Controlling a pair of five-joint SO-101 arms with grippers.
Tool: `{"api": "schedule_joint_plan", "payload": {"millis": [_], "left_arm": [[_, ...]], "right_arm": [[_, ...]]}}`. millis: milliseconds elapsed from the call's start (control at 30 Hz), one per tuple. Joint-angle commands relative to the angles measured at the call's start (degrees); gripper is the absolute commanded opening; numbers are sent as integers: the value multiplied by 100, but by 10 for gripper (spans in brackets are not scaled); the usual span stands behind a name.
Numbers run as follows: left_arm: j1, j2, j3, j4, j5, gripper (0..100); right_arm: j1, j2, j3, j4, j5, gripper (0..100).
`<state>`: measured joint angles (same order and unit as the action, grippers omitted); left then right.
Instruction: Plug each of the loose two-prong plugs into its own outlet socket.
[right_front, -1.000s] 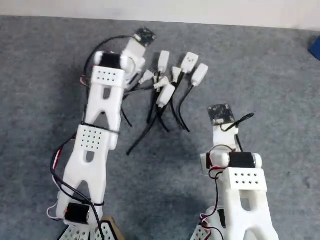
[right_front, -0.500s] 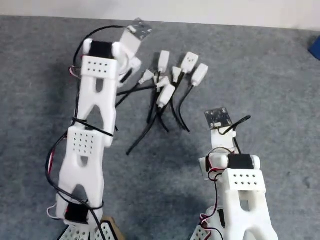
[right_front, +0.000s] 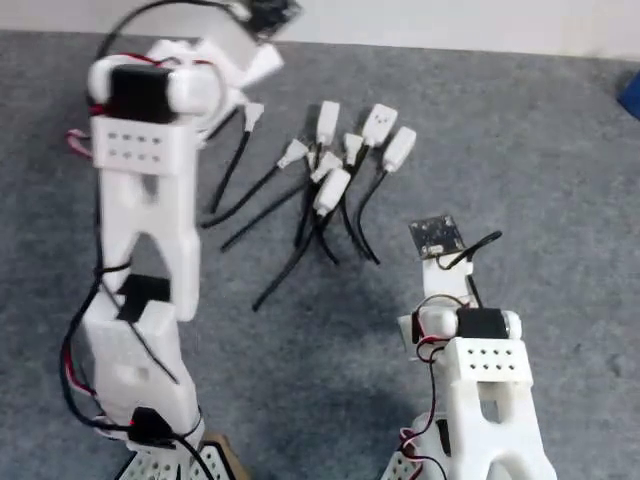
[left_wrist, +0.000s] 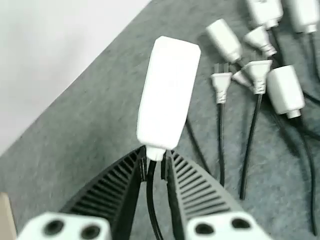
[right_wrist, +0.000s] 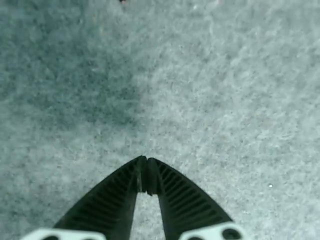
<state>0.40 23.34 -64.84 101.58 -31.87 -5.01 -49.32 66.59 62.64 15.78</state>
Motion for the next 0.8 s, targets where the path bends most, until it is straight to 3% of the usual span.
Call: {"api": "schedule_joint_plan", "payload": {"millis": [0, 200, 367, 500, 767], "left_arm": [[48, -303, 760, 9, -18, 4], [787, -312, 2607, 9, 158, 4], [1473, -338, 3143, 9, 756, 4], [2141, -884, 3855, 9, 1116, 4], [3591, -2220, 6492, -325, 1477, 4]], "right_arm": [[84, -145, -22, -40, 70, 10], [92, -145, 259, -40, 70, 10], [92, -145, 330, -40, 70, 10], [462, -145, 321, -66, 70, 10], [1033, -145, 347, -75, 273, 10]]}}
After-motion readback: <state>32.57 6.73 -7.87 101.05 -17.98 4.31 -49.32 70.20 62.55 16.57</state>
